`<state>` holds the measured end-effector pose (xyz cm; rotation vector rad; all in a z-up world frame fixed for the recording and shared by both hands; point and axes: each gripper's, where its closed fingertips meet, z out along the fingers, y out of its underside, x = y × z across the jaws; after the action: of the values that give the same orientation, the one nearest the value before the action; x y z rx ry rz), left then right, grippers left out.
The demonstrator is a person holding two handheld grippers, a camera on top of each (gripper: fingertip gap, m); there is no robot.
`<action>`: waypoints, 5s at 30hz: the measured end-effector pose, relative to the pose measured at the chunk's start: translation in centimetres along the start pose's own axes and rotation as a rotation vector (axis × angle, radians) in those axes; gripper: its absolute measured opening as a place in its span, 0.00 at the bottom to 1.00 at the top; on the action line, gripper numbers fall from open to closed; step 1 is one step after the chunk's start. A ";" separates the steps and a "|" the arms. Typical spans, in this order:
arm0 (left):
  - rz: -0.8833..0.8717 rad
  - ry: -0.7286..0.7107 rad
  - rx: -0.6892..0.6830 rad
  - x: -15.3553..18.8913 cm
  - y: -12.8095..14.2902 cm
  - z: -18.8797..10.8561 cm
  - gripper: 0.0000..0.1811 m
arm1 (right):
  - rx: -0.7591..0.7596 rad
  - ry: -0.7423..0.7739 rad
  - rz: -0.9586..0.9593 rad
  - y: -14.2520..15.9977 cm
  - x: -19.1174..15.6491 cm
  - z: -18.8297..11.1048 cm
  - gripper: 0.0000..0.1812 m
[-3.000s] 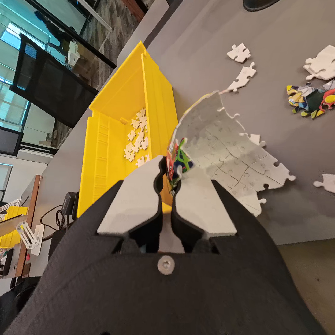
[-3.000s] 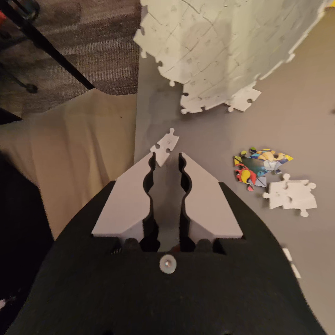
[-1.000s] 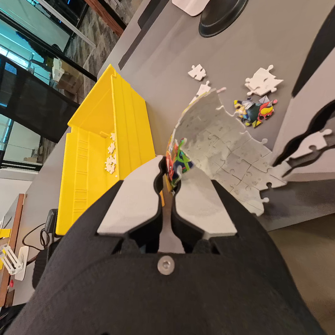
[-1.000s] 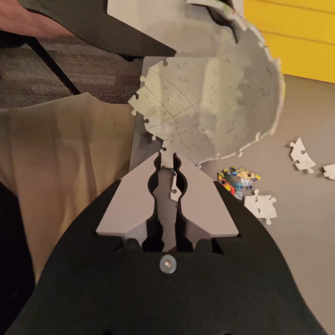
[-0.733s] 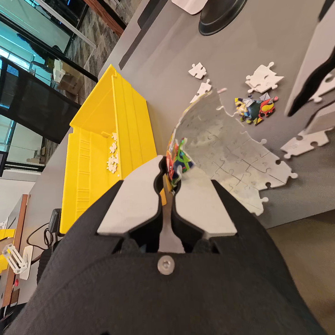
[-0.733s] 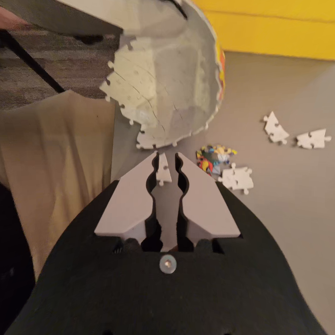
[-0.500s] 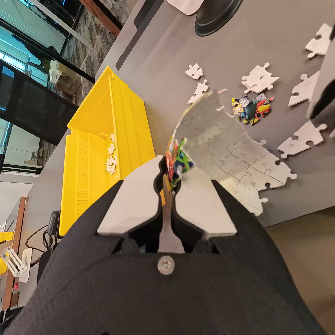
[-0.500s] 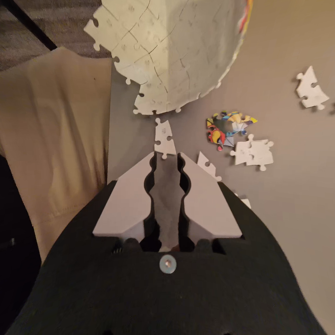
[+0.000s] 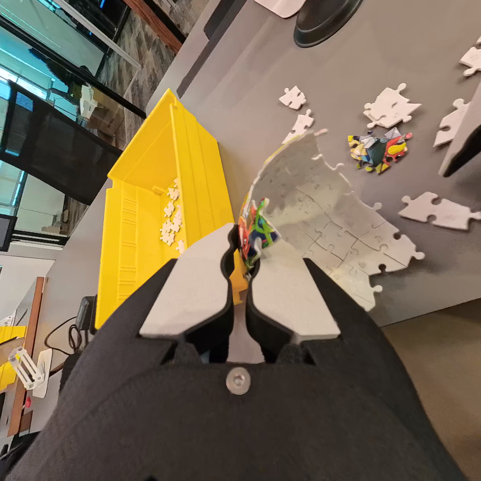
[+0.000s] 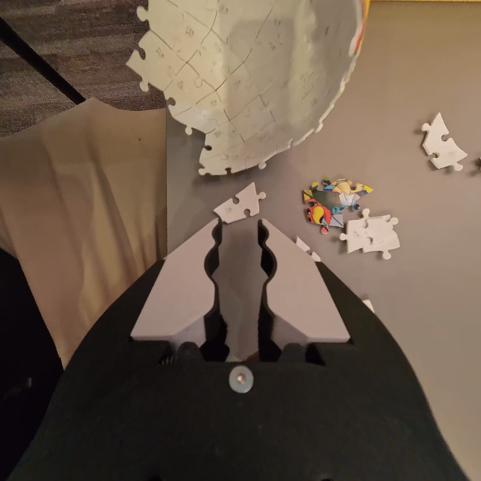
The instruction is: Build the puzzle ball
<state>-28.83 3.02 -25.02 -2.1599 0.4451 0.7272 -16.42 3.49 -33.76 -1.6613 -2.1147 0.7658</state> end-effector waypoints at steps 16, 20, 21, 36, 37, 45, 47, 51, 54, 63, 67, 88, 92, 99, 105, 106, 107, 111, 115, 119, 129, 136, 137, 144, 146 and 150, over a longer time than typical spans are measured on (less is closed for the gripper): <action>-0.024 -0.089 0.105 -0.8 -1.1 0.5 0.02 | -0.002 0.082 0.054 0.4 0.1 1.3 0.10; -0.054 -0.107 0.136 -1.0 -1.5 0.6 0.02 | 0.003 0.066 0.063 0.3 -0.1 1.3 0.12; -0.064 -0.111 0.141 -1.1 -1.5 0.7 0.02 | 0.003 0.060 0.066 0.3 -0.2 1.3 0.12; -0.233 -0.052 0.248 -1.0 -2.4 1.4 0.02 | 0.077 -0.054 0.143 -0.2 0.2 -0.7 0.17; -0.246 -0.049 0.248 -1.0 -2.3 1.5 0.02 | 0.083 -0.054 0.144 -0.2 0.4 -0.9 0.17; -0.375 -0.009 0.264 -2.0 -1.8 1.8 0.02 | 0.090 -0.038 0.140 0.0 1.5 -1.1 0.18; -0.402 0.008 0.280 -2.2 -1.9 1.7 0.02 | 0.095 -0.024 0.151 0.0 2.1 -1.4 0.19; -0.477 0.036 0.302 -2.6 -1.8 1.7 0.02 | 0.091 0.004 0.153 0.4 3.1 -1.7 0.21; -0.494 0.018 0.320 -3.5 -2.0 1.2 0.02 | 0.067 0.067 0.116 1.2 4.4 -1.8 0.22; -0.514 -0.053 0.344 -6.0 -1.9 0.2 0.02 | 0.092 0.122 -0.012 -0.5 6.0 0.1 0.17; -0.532 -0.054 0.349 -6.3 -1.7 0.0 0.02 | 0.055 0.187 -0.073 -0.8 7.8 1.2 0.13; -0.525 -0.031 0.328 -5.8 -1.7 1.0 0.02 | -0.087 -0.012 -0.051 3.7 5.7 -1.6 0.16; -0.513 -0.012 0.329 -5.0 -2.2 1.4 0.02 | -0.090 -0.020 -0.056 3.7 5.2 -1.6 0.14; -0.522 0.055 0.353 -2.8 -4.0 2.3 0.02 | -0.085 -0.045 -0.037 4.1 4.3 -2.2 0.10; -0.532 0.082 0.400 -1.1 -6.6 3.7 0.02 | 0.146 -0.146 0.168 0.9 3.4 -5.0 0.25; -0.530 0.077 0.407 -1.0 -7.1 3.9 0.02 | 0.192 -0.153 0.219 0.4 3.6 -5.6 0.26; -0.530 0.075 0.417 -0.8 -7.5 4.0 0.02 | 0.237 -0.163 0.275 0.0 3.8 -6.0 0.27; -0.488 0.069 0.438 0.0 -9.1 4.7 0.02 | 0.390 -0.137 0.493 -1.1 5.9 -6.7 0.29; -0.428 0.054 0.463 0.7 -10.3 4.8 0.02 | 0.478 -0.065 0.628 -1.0 8.6 -7.4 0.23; -0.369 0.044 0.501 1.5 -11.8 4.3 0.02 | 0.523 -0.065 0.707 -0.8 10.2 -7.6 0.15; -0.321 0.033 0.481 3.0 -12.3 4.4 0.08 | 0.537 0.009 0.753 0.1 12.3 -7.2 0.01; -0.327 0.109 0.443 4.5 -11.7 4.7 0.21 | 0.516 0.103 0.743 0.5 14.3 -7.8 0.00; -0.331 0.116 0.440 4.5 -11.6 4.7 0.22 | 0.516 0.109 0.743 0.6 14.5 -7.9 0.00; -0.350 0.138 0.465 3.2 -12.3 3.3 0.34 | 0.472 0.213 0.664 1.3 15.6 -8.5 0.00; -0.322 0.157 0.461 3.2 -12.9 2.9 0.36 | 0.450 0.258 0.617 1.1 15.7 -8.8 0.00; -0.228 0.175 0.441 4.1 -14.1 2.8 0.36 | 0.398 0.347 0.507 0.5 15.5 -9.3 0.00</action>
<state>-19.21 13.72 -20.86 -1.8211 0.3975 0.2798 -14.68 20.44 -27.54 -1.9414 -1.2246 0.8883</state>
